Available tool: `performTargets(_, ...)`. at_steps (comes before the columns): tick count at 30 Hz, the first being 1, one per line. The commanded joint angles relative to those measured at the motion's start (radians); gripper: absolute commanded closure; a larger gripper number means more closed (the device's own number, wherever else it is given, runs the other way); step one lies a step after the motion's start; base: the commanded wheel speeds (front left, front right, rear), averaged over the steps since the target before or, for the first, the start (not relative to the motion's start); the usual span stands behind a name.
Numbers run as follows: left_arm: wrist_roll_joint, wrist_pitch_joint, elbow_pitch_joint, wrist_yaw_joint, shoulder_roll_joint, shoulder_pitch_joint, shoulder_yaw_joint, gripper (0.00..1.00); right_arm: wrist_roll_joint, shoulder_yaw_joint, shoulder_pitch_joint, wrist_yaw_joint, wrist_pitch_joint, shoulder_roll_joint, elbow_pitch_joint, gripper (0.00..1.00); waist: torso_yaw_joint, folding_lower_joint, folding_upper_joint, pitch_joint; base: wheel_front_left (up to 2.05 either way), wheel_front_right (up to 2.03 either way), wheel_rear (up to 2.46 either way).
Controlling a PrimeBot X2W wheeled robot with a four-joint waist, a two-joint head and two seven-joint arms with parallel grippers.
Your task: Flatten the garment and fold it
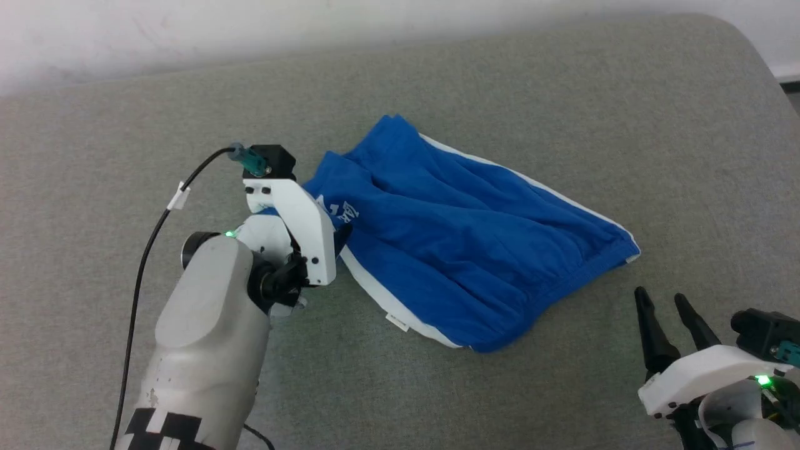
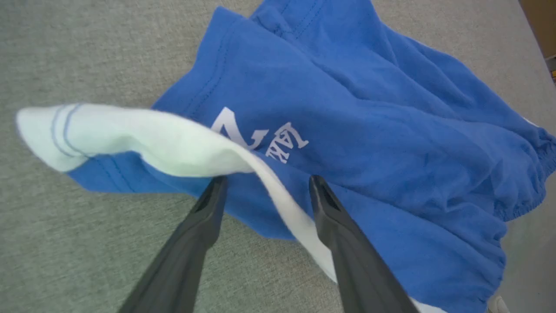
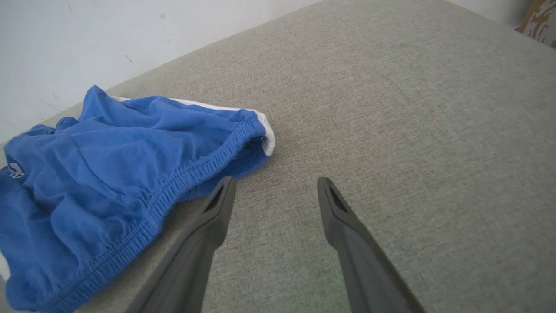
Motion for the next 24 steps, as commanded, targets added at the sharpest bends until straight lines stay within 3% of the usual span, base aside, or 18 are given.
performTargets(1,-0.011,-0.009,0.001,-0.01,0.005,0.007,-0.003,0.46,-0.002,-0.008,-0.007,-0.001,-0.012,0.0,0.004,0.0,-0.02,-0.0002,0.0,0.026,0.0,0.0,0.0)
performTargets(2,-0.019,-0.024,-0.004,-0.013,0.002,0.01,0.001,1.0,-0.002,-0.014,-0.006,-0.001,-0.018,0.0,0.008,0.0,-0.014,-0.0002,0.0,0.026,0.0,0.0,0.0)
performTargets(10,-0.115,-0.099,-0.073,-0.034,-0.013,0.051,0.046,1.0,-0.02,-0.019,-0.014,-0.001,-0.025,0.0,0.037,0.0,0.067,-0.0002,0.0,-0.017,0.0,0.0,0.0)
performTargets(15,-0.171,-0.138,-0.186,-0.038,-0.015,0.203,0.069,1.0,-0.018,-0.011,-0.012,-0.001,-0.024,0.0,0.054,0.0,0.13,-0.0002,0.0,-0.062,0.0,0.0,0.0)
performTargets(24,-0.236,-0.109,-0.245,0.026,-0.042,0.473,0.045,1.0,-0.021,-0.007,-0.015,-0.001,-0.012,0.0,0.055,0.0,0.208,-0.0002,0.0,-0.088,0.0,0.0,0.0)
